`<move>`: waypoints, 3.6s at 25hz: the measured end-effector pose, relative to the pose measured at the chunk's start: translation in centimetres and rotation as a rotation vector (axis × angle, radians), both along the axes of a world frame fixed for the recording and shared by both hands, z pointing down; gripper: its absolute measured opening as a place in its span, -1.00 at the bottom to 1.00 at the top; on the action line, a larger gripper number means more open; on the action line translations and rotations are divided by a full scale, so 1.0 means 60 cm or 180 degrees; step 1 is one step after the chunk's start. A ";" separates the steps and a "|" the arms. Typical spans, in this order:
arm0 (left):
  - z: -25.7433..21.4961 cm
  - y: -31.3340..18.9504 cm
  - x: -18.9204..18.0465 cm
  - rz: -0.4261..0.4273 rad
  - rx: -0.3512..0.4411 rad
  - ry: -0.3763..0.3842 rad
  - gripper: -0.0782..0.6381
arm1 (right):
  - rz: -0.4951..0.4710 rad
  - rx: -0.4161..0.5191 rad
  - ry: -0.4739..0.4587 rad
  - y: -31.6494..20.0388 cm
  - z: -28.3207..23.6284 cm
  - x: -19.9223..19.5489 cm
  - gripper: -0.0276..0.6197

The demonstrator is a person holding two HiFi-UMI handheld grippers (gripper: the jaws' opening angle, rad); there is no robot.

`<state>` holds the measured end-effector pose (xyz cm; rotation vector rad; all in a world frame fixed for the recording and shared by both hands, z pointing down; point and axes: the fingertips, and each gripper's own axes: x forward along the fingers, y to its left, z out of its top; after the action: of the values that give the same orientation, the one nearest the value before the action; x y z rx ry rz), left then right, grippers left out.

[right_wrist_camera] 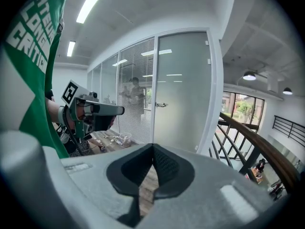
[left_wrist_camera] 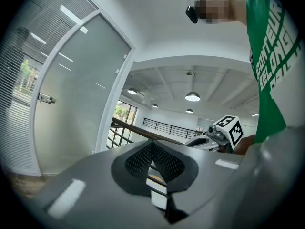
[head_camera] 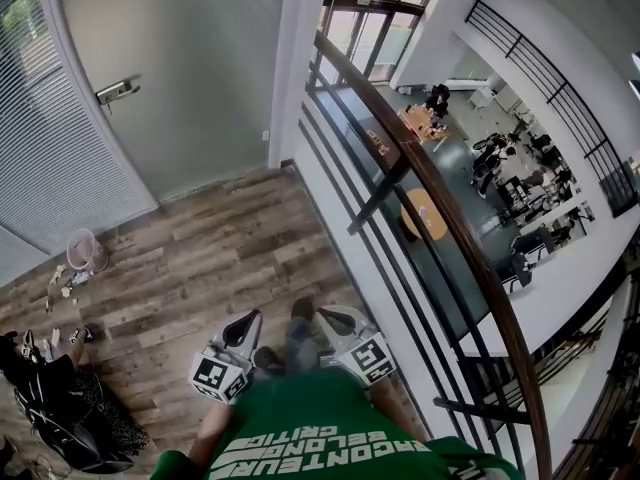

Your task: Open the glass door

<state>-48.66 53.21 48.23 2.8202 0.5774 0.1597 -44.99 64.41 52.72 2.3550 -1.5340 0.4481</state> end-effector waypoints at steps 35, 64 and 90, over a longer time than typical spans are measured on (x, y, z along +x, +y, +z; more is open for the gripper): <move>0.008 0.058 0.414 0.0147 0.0021 -0.0145 -0.73 | 0.0325 0.0218 -0.0083 0.071 0.026 0.472 -0.93; -0.001 -0.112 0.684 0.0156 -0.0179 -0.0122 -0.73 | 0.0175 0.0039 0.0008 -0.116 -0.004 0.701 -0.93; 0.012 -0.290 0.805 -0.0159 -0.0157 -0.0307 -0.73 | -0.0442 -0.0177 0.0007 -0.324 -0.006 0.817 -0.93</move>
<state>-0.33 35.82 48.96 2.7588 0.4825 0.2665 4.06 44.95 52.39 2.1897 -1.6489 0.4491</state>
